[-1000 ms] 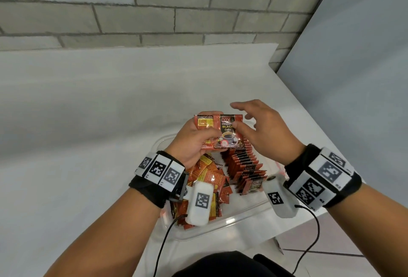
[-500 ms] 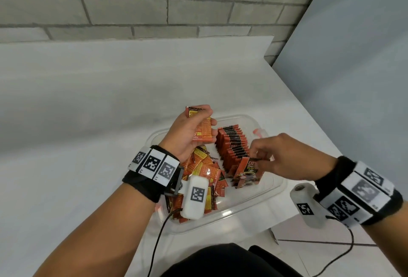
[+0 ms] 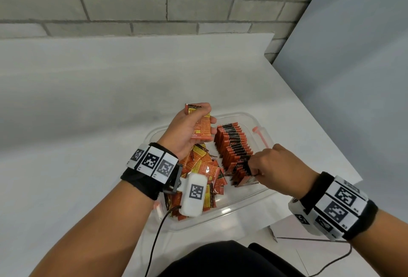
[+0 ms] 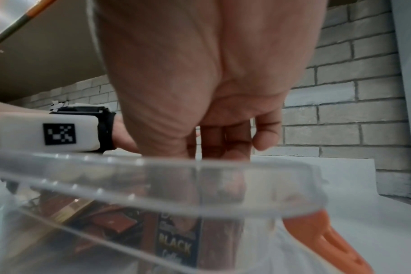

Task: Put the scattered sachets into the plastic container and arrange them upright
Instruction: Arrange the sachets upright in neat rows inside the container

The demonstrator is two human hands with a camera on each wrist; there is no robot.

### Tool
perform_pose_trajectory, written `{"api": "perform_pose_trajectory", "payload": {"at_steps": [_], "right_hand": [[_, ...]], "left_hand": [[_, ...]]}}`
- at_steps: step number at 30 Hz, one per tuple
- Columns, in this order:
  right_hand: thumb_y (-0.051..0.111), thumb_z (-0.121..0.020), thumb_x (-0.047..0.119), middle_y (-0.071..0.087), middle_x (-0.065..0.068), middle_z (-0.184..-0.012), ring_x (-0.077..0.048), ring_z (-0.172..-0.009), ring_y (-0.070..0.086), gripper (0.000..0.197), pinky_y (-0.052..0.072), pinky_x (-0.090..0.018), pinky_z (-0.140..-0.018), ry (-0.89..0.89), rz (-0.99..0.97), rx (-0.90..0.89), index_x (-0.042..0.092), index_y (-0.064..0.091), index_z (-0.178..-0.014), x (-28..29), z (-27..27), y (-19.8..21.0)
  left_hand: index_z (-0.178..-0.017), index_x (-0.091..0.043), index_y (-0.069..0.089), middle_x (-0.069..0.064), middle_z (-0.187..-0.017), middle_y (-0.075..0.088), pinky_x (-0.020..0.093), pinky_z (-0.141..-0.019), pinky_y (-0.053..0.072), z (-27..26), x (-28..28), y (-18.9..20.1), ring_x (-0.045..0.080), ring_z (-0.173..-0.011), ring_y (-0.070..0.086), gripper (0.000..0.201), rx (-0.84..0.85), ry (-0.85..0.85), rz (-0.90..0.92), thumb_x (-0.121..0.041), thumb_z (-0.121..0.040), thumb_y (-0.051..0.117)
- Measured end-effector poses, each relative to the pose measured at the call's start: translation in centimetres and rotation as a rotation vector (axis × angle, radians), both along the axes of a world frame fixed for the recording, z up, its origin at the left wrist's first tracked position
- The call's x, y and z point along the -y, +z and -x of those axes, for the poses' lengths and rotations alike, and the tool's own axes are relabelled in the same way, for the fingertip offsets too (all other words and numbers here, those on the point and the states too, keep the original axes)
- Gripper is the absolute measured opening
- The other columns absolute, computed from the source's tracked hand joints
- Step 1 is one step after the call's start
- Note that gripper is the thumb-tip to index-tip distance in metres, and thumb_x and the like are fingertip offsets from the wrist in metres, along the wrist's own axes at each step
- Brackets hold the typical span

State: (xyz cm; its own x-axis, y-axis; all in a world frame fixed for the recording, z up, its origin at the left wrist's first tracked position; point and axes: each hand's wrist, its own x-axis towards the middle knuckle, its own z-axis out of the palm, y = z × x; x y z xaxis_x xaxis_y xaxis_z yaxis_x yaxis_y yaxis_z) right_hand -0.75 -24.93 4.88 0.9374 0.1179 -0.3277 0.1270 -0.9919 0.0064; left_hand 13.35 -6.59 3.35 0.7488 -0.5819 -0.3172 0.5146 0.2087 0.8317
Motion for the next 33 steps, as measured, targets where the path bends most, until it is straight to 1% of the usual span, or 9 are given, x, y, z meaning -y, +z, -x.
{"api": "perform_pose_trajectory", "payload": {"at_steps": [4,8,14,16,19,22,26,30,33], "right_hand": [[0.05,-0.085,0.011,0.058,0.008,-0.076,-0.015,-0.067,0.053,0.018,0.031,-0.026,-0.072,-0.013,0.008,-0.006,0.024,0.05,-0.073,0.1,0.1,-0.3],[0.053,-0.086,0.015,0.061,0.008,-0.079,-0.015,-0.071,0.057,0.011,0.035,-0.026,-0.072,-0.012,0.015,-0.005,0.021,0.059,-0.08,0.2,0.0,-0.5],[0.056,-0.088,0.025,0.059,0.011,-0.085,-0.012,-0.078,0.057,0.002,0.034,-0.024,-0.075,-0.005,0.036,-0.028,0.024,0.058,-0.087,0.3,-0.2,-0.2],[0.057,-0.088,0.029,0.058,0.012,-0.087,-0.011,-0.08,0.056,0.005,0.031,-0.024,-0.073,-0.006,0.035,-0.03,0.024,0.058,-0.09,0.3,-0.2,0.1],[0.058,-0.088,0.031,0.056,0.013,-0.086,-0.011,-0.08,0.055,0.007,0.03,-0.024,-0.074,-0.015,0.022,-0.014,0.025,0.059,-0.092,0.4,-0.3,0.6],[0.058,-0.089,0.029,0.053,0.013,-0.082,-0.012,-0.078,0.055,0.006,0.032,-0.024,-0.075,-0.022,0.023,-0.002,0.024,0.059,-0.092,0.4,-0.7,0.8],[0.058,-0.089,0.031,0.058,0.012,-0.089,-0.011,-0.083,0.057,0.008,0.034,-0.023,-0.079,-0.014,0.038,-0.011,0.025,0.059,-0.095,0.3,-0.8,0.7],[0.061,-0.087,0.036,0.056,0.014,-0.088,-0.008,-0.082,0.056,0.013,0.04,-0.024,-0.083,-0.045,-0.016,-0.022,0.025,0.061,-0.095,0.6,-1.0,1.5],[0.068,-0.084,0.039,0.055,0.017,-0.084,-0.01,-0.074,0.059,0.02,0.047,-0.024,-0.071,-0.171,-0.241,0.013,0.025,0.063,-0.098,0.8,-2.1,3.5]], "left_hand": [[-0.126,-0.008,0.053,0.005,-0.08,0.068,0.03,-0.056,0.052,0.0,0.0,0.1,0.019,-0.064,0.064,0.037,0.003,-0.005,0.001,-0.023,-0.093,0.057],[-0.126,-0.007,0.052,0.005,-0.079,0.068,0.029,-0.056,0.052,0.1,0.0,0.1,0.019,-0.063,0.065,0.037,-0.003,-0.001,-0.001,-0.022,-0.093,0.057],[-0.127,-0.006,0.052,0.005,-0.078,0.069,0.029,-0.056,0.052,0.1,0.0,0.2,0.018,-0.062,0.065,0.038,-0.014,0.002,0.008,-0.022,-0.093,0.057],[-0.126,-0.007,0.051,0.005,-0.077,0.069,0.03,-0.058,0.052,0.1,0.0,0.2,0.019,-0.063,0.065,0.034,-0.023,0.005,0.016,-0.019,-0.094,0.055],[-0.122,-0.002,0.046,0.011,-0.079,0.069,0.033,-0.058,0.055,0.1,-0.1,0.3,0.023,-0.063,0.067,0.027,-0.078,0.029,0.069,-0.007,-0.096,0.042],[-0.13,0.005,0.041,0.014,-0.08,0.07,0.033,-0.057,0.057,0.0,-0.2,0.3,0.025,-0.063,0.068,0.038,-0.096,0.048,0.09,-0.002,-0.093,0.036],[-0.132,0.008,0.038,0.014,-0.081,0.07,0.034,-0.058,0.057,0.1,-0.1,0.3,0.025,-0.064,0.068,0.04,-0.094,0.047,0.094,-0.001,-0.093,0.036],[-0.121,0.005,0.044,0.016,-0.079,0.07,0.034,-0.06,0.059,0.1,-0.2,0.4,0.027,-0.065,0.07,0.028,-0.113,0.02,0.096,0.001,-0.094,0.036],[-0.104,-0.003,0.05,0.015,-0.085,0.066,0.034,-0.062,0.06,0.3,-0.1,0.5,0.023,-0.069,0.07,0.015,-0.091,-0.053,0.048,0.004,-0.093,0.043]]}}
